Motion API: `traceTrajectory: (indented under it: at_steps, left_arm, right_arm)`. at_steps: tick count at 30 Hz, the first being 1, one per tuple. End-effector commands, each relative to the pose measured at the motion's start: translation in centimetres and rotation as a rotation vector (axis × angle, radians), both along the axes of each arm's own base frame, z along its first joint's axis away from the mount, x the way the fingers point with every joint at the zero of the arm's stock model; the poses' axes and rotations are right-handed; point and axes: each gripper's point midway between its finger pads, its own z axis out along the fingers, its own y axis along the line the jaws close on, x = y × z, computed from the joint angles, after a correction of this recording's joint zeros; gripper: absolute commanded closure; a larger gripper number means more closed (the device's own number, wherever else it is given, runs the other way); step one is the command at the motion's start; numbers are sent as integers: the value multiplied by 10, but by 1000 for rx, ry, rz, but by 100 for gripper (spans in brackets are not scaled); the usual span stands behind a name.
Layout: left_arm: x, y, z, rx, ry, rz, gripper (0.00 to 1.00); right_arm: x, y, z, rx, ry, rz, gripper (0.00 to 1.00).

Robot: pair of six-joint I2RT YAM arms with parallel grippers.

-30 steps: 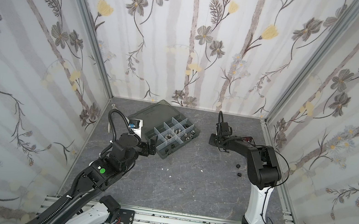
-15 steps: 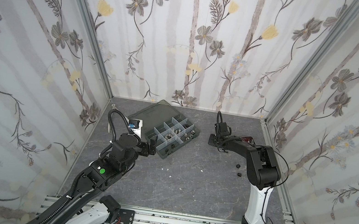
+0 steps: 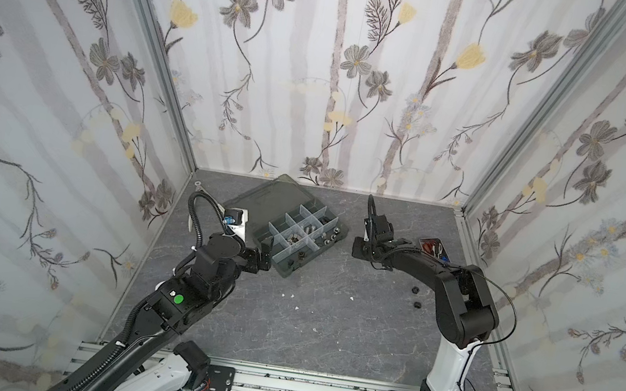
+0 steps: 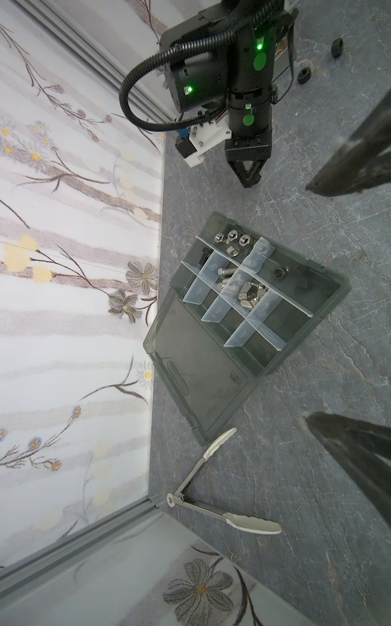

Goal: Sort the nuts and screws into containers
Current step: 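Carry the black hex nut over the organizer with the right gripper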

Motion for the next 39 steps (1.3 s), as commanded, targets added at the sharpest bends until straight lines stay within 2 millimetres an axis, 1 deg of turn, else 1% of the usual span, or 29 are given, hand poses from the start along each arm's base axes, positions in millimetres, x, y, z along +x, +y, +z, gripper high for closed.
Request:
traceTrajectory:
  at_steps: [1,5,9,13,21,27,33,39]
  left_arm:
    - [4,2,6,-1,-30,20,0]
    - [5,3,2,12,-24,29,0]
    - [9,3,-5,34,-3,34,0]
    - [13,1,-14,56,24,36,0]
    - [17,0,-24,84,52,43,0]
    - [18,-1,-28,92,61,41,0]
    - [19,-2,-28,91,64,38,0]
    - [18,-2,-26,91,65,33,0]
  right_arm:
    - [0,25,25,78,-54,33,90]
    - [-10,54,41,112,-78,88,90]
    - [-19,81,52,137,-93,140,90]
    - [-27,106,50,157,-86,195,90]
    - [-34,149,47,205,-73,272,89]
    - [-36,169,41,219,-61,308,88]
    - [-35,179,36,223,-54,318,86]
    - [-31,184,35,226,-54,322,75]
